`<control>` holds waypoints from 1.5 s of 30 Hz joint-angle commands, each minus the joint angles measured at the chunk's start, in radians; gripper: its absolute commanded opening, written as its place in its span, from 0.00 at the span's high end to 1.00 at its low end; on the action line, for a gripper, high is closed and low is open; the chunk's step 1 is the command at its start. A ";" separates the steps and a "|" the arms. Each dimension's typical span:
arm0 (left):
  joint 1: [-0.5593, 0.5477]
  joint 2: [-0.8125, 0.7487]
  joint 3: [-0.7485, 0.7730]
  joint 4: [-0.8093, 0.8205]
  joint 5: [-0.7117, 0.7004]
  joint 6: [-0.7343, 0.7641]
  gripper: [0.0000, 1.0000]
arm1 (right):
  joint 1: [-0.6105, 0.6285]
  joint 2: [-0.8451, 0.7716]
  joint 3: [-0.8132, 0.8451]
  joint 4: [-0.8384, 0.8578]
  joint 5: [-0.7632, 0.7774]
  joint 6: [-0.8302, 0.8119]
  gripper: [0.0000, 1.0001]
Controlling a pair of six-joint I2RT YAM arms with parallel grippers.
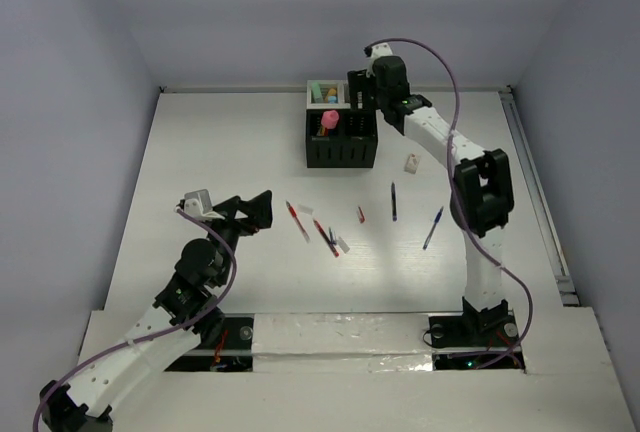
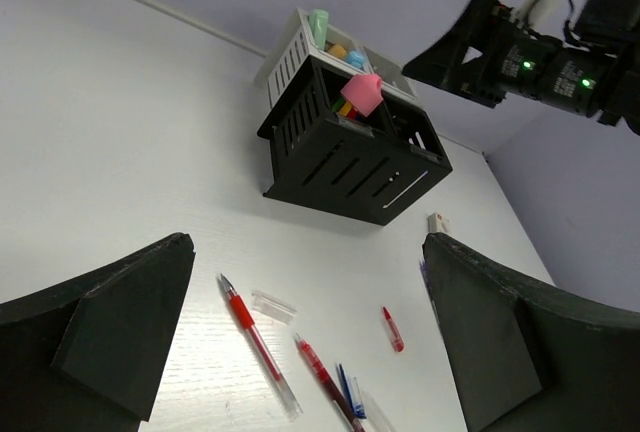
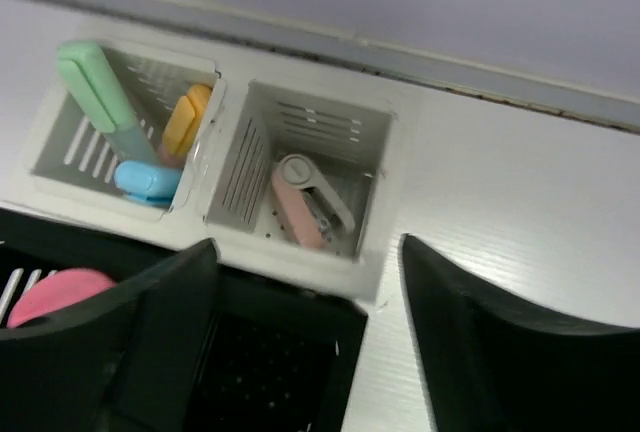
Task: Sort the stationery into containers
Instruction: Place the stapler in the storage box, then pick up the stapler from the center of the board, then place the stapler in the storage box.
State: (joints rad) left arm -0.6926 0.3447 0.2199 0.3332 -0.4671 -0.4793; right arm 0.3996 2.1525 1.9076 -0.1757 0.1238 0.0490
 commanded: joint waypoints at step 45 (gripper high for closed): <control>-0.002 0.013 0.013 0.066 0.044 0.019 0.01 | -0.093 -0.367 -0.524 0.331 -0.035 0.242 0.74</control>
State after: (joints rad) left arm -0.6926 0.3531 0.2199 0.3523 -0.4206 -0.4786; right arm 0.2813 1.7496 1.2854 0.0948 0.1936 0.3122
